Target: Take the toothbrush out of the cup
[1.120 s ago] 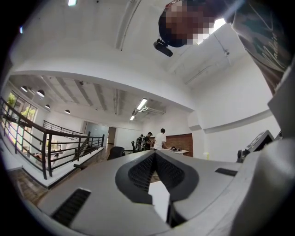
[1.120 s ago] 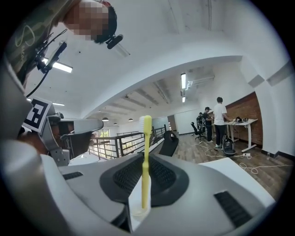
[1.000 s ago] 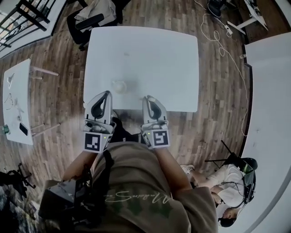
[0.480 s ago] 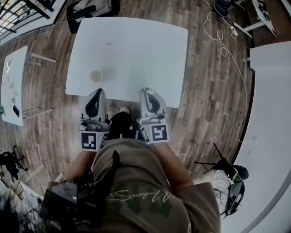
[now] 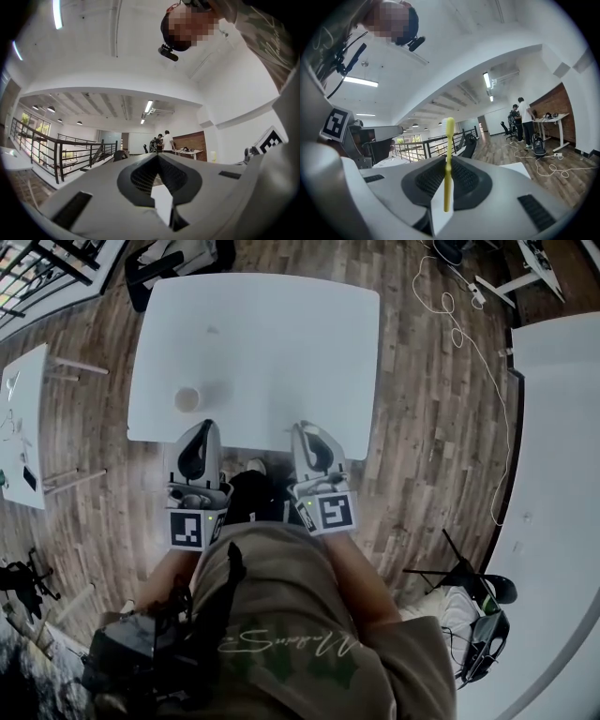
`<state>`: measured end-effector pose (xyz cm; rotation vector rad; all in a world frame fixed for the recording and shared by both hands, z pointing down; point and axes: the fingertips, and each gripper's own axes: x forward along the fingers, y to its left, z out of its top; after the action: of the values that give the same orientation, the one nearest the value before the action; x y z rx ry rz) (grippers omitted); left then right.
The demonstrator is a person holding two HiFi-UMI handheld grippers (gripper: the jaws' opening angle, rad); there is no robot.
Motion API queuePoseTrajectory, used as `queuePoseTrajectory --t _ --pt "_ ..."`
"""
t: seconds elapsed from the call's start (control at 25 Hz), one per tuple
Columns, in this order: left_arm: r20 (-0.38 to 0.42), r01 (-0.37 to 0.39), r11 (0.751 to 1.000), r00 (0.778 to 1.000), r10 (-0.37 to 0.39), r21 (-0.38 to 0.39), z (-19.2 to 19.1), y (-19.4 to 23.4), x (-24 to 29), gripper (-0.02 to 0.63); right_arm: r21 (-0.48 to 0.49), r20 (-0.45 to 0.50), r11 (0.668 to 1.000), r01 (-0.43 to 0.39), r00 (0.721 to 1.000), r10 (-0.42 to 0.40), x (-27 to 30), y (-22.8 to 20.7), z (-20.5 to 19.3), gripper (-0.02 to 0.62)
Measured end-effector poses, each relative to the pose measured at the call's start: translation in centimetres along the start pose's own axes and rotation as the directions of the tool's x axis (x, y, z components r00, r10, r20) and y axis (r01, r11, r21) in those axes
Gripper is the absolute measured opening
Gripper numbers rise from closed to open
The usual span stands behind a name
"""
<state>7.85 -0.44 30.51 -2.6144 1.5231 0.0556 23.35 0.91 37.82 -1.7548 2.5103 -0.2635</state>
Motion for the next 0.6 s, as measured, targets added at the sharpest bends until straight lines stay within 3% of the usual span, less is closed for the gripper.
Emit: queuePoseTrajectory --t 0.44,0.52,0.6 --pt "0.063 0.007 1.0 0.998 -0.008 0.011 -5.1 -0.8 1.5 0.012 -0.029 -0.069 1.0 -0.006 0.998 0.004 1.2 -2.2 -9.7 0.037" --pt "0.055 0.01 1.0 0.998 -0.01 -0.007 -6.3 -0.9 1.8 0.012 -0.029 -0.098 0.999 -0.028 0.995 0.025 1.5 -2.1 -11.5 0.037" --pt "0.051 0.005 1.0 0.999 -0.007 0.025 -8.1 -0.2 1.6 0.011 -0.036 -0.149 0.997 -0.065 0.987 0.059 2.0 -1.6 -13.5 0.037"
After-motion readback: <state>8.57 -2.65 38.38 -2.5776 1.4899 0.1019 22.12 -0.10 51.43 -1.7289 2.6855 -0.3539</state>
